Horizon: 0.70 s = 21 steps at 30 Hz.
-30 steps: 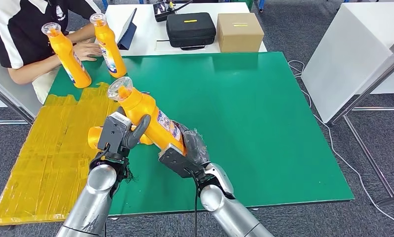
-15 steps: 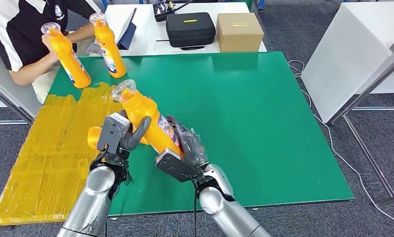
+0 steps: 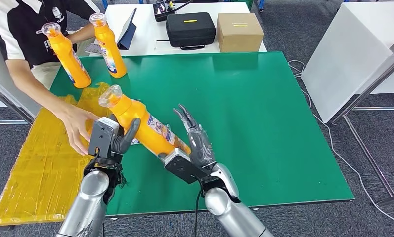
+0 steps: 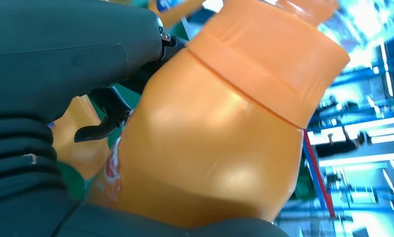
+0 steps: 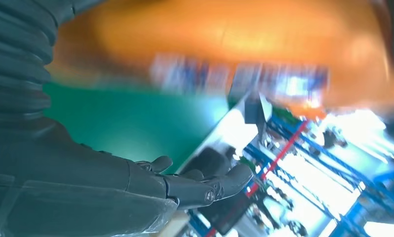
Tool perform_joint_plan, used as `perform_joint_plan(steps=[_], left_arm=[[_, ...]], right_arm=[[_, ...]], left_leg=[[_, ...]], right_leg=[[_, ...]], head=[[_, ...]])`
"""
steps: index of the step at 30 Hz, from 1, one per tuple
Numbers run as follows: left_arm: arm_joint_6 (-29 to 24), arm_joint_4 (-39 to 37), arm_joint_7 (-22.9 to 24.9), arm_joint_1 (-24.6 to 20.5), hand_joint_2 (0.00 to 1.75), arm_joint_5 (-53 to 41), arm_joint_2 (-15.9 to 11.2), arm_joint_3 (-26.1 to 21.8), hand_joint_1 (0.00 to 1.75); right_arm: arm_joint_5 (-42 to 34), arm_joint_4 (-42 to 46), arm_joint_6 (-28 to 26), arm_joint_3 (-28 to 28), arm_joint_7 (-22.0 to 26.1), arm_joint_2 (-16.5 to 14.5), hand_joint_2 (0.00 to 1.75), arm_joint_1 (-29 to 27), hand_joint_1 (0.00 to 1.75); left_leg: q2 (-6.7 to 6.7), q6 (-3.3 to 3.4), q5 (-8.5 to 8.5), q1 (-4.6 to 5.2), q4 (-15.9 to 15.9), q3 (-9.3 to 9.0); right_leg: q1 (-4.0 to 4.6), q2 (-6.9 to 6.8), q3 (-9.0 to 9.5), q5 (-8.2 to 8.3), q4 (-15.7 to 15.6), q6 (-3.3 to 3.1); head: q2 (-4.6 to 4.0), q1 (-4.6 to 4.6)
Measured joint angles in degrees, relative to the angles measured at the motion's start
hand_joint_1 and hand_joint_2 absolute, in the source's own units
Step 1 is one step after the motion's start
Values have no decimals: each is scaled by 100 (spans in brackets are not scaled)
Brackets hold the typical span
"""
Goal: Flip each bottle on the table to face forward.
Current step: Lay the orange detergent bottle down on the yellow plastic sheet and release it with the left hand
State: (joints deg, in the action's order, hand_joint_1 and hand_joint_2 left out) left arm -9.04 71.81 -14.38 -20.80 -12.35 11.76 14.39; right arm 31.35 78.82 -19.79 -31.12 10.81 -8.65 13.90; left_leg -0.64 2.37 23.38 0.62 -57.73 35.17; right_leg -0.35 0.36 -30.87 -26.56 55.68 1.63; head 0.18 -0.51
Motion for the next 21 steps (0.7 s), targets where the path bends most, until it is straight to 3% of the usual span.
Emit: perform_joint_plan(steps=[4, 10, 21], left_arm=[[-451, 138, -34, 97, 175, -503, -83, -278, 175], [-1581, 358, -17, 111, 175, -2148, -222, -696, 175], [-1754, 507, -4, 86, 175, -2487, -302, -946, 175]], right_arm=[[33, 425, -113, 167, 52, 128, 175, -130, 0], [93, 1097, -365, 550, 177, 286, 175, -455, 0], [104, 1516, -451, 782, 221, 394, 175, -653, 0]], left_leg=[[0, 0, 0, -1, 0, 0], [-1, 0, 0, -1, 0, 0], [0, 0, 0, -1, 0, 0]], right_leg=[[0, 0, -1, -1, 0, -1], [0, 0, 0, -1, 0, -1], [0, 0, 0, -1, 0, -1]], head=[[0, 0], [0, 0], [0, 0]])
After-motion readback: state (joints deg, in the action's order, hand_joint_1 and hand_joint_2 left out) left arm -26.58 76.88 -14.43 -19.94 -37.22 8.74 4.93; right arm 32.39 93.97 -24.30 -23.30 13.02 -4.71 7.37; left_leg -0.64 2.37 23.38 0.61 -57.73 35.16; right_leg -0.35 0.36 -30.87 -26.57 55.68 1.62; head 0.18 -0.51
